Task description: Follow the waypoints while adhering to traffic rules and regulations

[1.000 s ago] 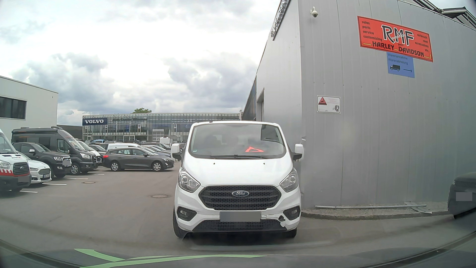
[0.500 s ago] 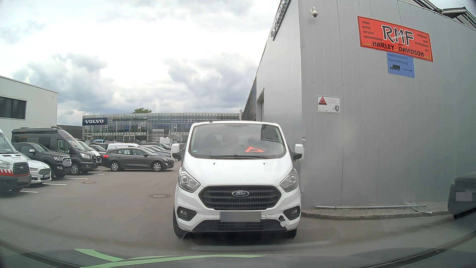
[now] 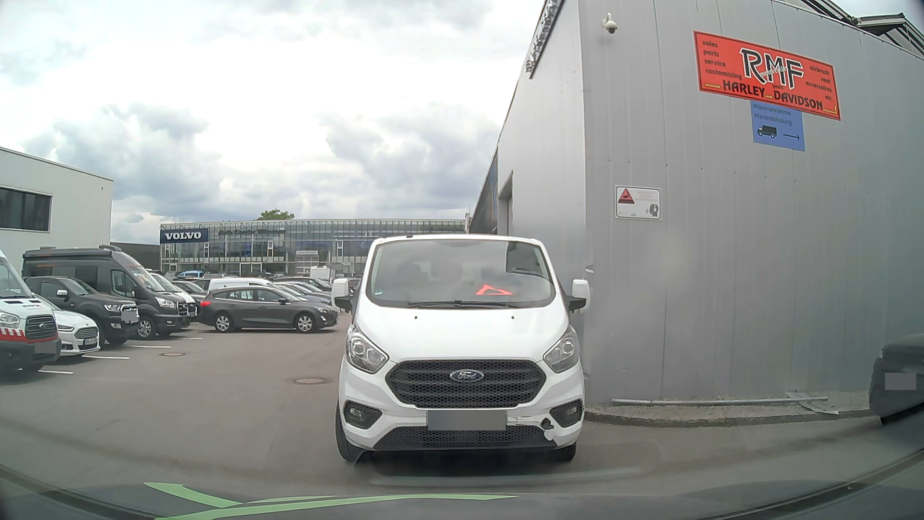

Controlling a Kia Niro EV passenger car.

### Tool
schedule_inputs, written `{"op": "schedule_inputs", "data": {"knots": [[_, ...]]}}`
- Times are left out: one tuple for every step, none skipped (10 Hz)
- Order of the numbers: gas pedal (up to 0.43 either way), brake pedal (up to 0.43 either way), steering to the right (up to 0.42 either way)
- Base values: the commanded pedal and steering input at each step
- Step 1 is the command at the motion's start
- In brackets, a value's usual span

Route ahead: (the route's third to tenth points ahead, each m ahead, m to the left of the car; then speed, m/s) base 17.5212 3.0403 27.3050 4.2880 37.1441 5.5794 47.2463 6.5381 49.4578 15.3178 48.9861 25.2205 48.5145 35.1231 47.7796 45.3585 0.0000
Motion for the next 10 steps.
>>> {"op": "schedule_inputs", "data": {"knots": [[0.000,0.463,-0.462],[0.000,0.463,-0.462],[0.000,0.463,-0.462],[0.000,0.463,-0.463],[0.000,0.463,-0.462],[0.000,0.463,-0.462],[0.000,0.463,-0.462],[0.000,0.463,-0.463],[0.000,0.463,-0.462],[0.000,0.463,-0.462]]}}
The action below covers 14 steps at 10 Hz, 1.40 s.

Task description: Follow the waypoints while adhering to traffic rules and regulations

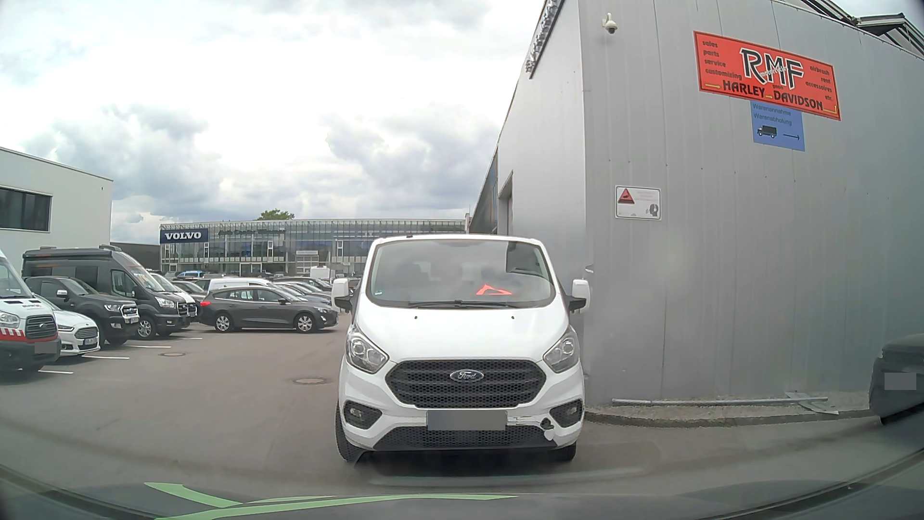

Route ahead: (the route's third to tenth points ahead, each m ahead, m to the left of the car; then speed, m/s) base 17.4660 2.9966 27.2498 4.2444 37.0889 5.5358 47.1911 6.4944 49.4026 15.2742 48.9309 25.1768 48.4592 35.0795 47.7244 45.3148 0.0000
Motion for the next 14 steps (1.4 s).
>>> {"op": "schedule_inputs", "data": {"knots": [[0.000,0.463,-0.462],[0.000,0.463,-0.462],[0.000,0.463,-0.462],[0.000,0.463,-0.462],[0.000,0.463,-0.462],[0.000,0.463,-0.462],[0.000,0.463,-0.462],[0.000,0.463,-0.462],[0.000,0.463,-0.463],[0.000,0.463,-0.462],[0.000,0.463,-0.462],[0.000,0.463,-0.462],[0.000,0.463,-0.462],[0.000,0.463,-0.462]]}}
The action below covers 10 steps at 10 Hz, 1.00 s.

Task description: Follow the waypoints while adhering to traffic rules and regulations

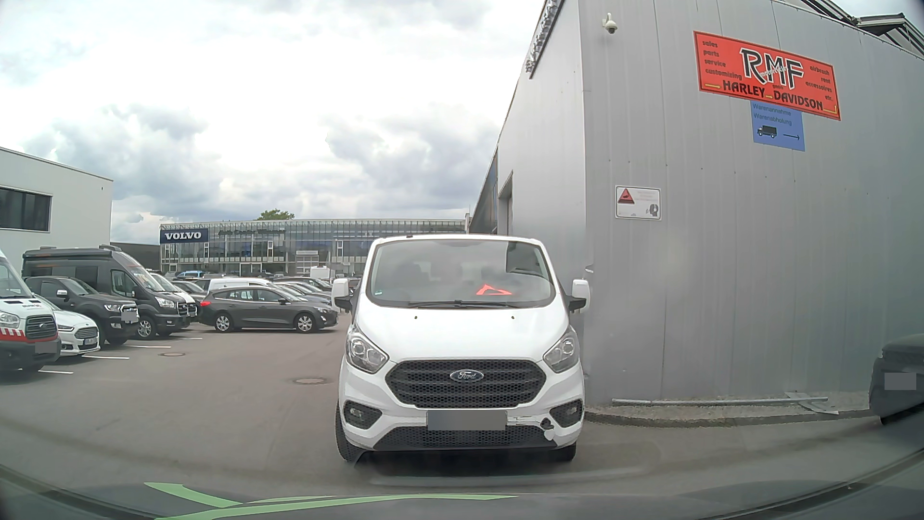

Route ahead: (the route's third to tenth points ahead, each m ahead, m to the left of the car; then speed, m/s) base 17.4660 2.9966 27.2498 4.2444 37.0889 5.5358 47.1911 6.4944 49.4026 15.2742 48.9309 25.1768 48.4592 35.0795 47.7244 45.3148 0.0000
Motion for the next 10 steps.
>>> {"op": "schedule_inputs", "data": {"knots": [[0.000,0.463,-0.462],[0.000,0.463,-0.462],[0.000,0.463,-0.462],[0.000,0.463,-0.462],[0.000,0.463,-0.463],[0.000,0.463,-0.462],[0.000,0.463,-0.462],[0.000,0.463,-0.462],[0.000,0.463,-0.462],[0.000,0.463,-0.462]]}}
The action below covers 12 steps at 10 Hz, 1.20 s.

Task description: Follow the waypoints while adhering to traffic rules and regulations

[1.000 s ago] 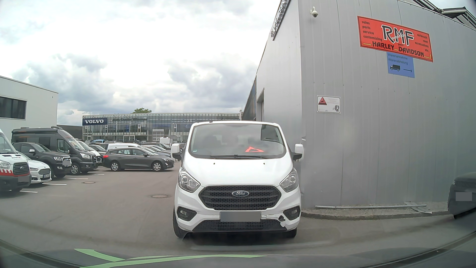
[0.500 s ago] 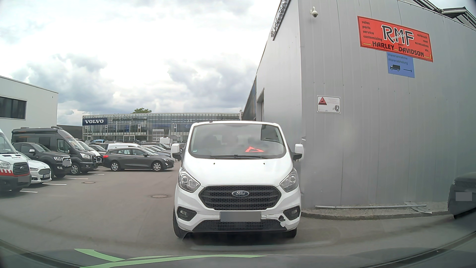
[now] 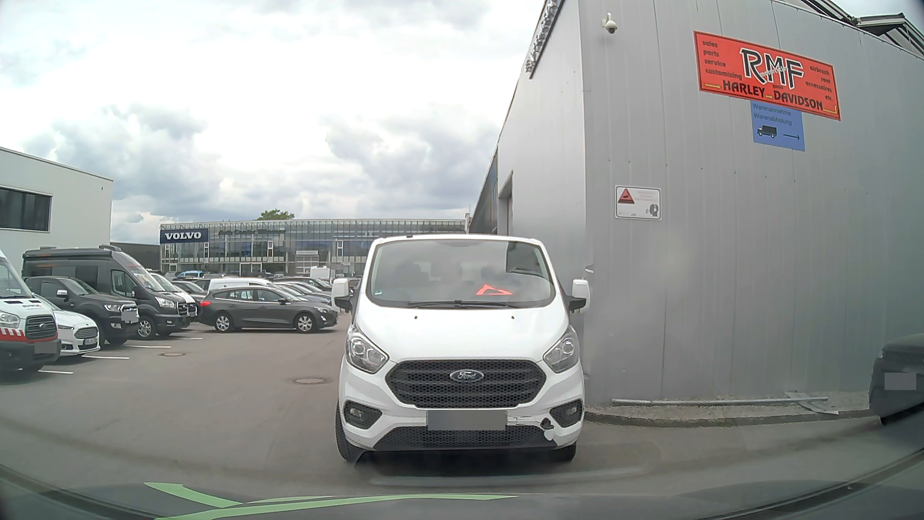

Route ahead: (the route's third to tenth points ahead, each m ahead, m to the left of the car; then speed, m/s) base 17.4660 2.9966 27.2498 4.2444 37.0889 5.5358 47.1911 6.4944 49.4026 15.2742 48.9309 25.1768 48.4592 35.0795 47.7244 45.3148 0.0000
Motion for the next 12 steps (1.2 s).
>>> {"op": "schedule_inputs", "data": {"knots": [[0.000,0.463,-0.462],[0.000,0.463,-0.463],[0.000,0.463,-0.463],[0.000,0.463,-0.463],[0.000,0.463,-0.462],[0.000,0.463,-0.463],[0.000,0.463,-0.462],[0.000,0.463,-0.462],[0.000,0.463,-0.462],[0.000,0.463,-0.462],[0.000,0.470,-0.462],[0.000,0.463,-0.462]]}}
